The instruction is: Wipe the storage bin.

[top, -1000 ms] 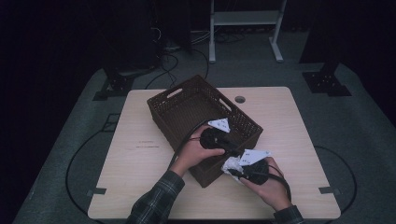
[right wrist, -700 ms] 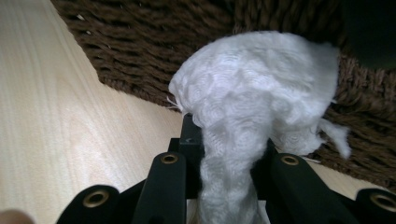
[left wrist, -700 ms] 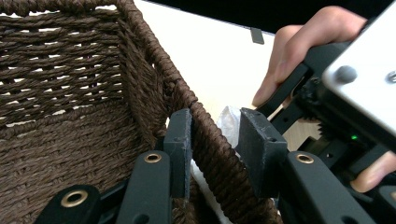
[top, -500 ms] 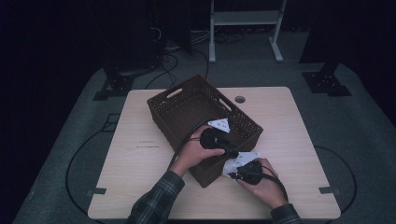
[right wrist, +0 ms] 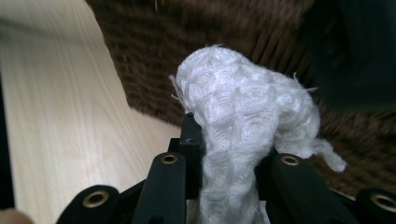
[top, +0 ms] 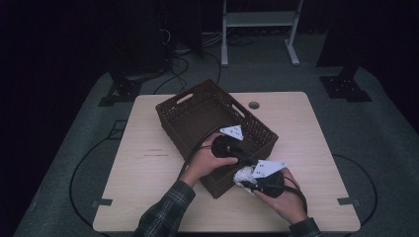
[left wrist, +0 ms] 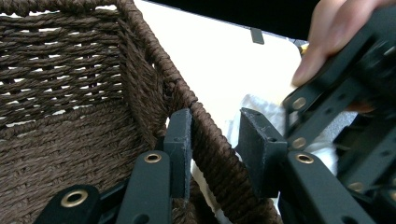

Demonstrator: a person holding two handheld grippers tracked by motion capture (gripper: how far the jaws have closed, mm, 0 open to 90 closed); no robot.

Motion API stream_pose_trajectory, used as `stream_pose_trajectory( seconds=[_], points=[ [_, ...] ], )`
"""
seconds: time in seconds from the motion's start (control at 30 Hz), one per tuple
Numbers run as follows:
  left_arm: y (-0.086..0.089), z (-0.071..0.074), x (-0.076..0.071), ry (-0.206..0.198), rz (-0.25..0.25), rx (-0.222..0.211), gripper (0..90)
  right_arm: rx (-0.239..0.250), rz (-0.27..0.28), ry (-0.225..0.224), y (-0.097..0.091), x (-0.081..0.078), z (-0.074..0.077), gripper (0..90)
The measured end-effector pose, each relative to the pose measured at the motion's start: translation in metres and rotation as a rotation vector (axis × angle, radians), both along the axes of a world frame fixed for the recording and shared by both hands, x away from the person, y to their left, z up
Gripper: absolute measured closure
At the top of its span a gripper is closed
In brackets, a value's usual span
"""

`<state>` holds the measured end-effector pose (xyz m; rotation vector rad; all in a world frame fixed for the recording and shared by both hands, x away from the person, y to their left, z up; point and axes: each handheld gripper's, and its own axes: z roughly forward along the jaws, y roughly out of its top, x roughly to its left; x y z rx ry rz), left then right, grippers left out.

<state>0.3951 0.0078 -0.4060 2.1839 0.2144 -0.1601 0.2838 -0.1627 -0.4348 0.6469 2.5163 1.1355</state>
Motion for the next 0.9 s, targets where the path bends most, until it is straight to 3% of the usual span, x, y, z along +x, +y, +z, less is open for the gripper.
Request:
stream_pose_trajectory(
  seconds=[0.23,0.43,0.6,0.9],
  points=[
    [0.0,0.0,0.001,-0.001,-0.004,0.005,64.5,0.053,0.028,-0.041,0.001,-0.01,0.016,73.7],
    [0.0,0.0,0.0,-0.001,-0.002,0.005,64.5,0.062,0.045,-0.069,0.007,-0.015,0.026,73.7],
    [0.0,0.0,0.0,0.0,-0.001,0.005,64.5,0.057,0.054,-0.052,0.01,-0.013,0.021,73.8],
    [0.0,0.0,0.0,0.0,0.0,0.005,64.5,-0.038,0.065,-0.003,0.024,-0.003,-0.008,73.7]
  ],
)
